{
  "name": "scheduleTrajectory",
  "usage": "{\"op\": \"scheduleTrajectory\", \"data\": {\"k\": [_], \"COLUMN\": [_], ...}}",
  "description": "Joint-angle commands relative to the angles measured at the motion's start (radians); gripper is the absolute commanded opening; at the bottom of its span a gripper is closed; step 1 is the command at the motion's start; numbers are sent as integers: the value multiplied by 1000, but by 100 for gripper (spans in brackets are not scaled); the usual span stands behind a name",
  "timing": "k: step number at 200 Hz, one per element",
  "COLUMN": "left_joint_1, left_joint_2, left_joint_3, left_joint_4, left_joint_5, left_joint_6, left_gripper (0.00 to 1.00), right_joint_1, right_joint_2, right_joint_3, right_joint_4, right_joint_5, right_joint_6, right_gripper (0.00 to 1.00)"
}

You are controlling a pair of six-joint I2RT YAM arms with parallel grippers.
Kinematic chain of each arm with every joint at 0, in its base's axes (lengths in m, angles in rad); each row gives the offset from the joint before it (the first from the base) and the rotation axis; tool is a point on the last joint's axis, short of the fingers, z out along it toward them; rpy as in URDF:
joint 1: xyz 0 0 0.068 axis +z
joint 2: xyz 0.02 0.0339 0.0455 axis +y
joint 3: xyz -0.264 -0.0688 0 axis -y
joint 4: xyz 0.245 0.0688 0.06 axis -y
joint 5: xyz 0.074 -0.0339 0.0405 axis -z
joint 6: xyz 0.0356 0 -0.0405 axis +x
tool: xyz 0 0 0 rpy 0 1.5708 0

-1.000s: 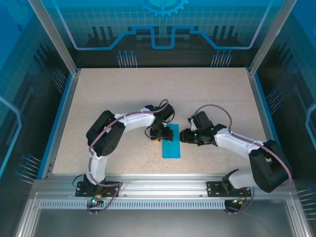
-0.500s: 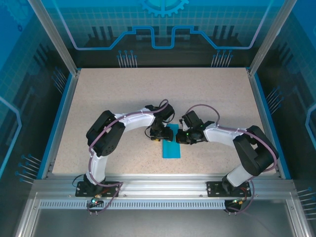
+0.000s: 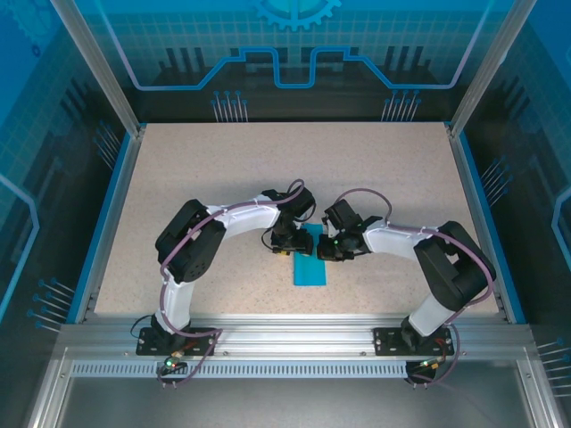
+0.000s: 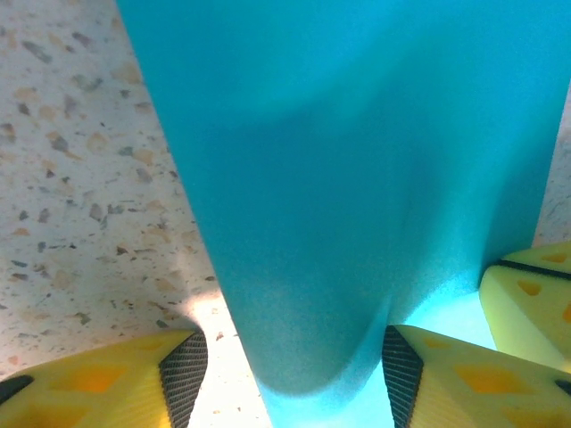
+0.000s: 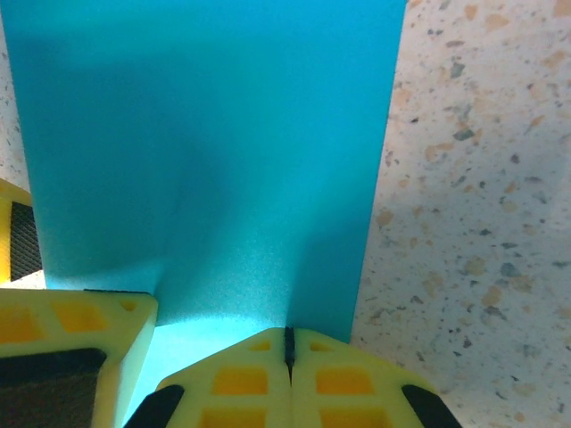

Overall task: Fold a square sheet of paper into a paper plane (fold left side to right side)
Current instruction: Hold the square sheet of paper at the center of the table.

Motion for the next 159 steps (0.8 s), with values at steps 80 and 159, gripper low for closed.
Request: {"op": "scheduleTrajectory", "data": {"k": [80,159], "left_joint_1": [39,51], "left_joint_2": [-248,-262], "left_joint_3": [-168,-240], "left_joint_4": [154,349], "left_joint_5": [21,285], "left_joint_6": [28,4], "left_gripper": [67,41], "right_joint_1": [26,26], "right_joint_2": [70,76], "right_joint_3": [8,11], "right_joint_4": [-90,-102], "right_joint_5": [32,35], "right_joint_6": [3,1], "right_gripper": [3,2]}}
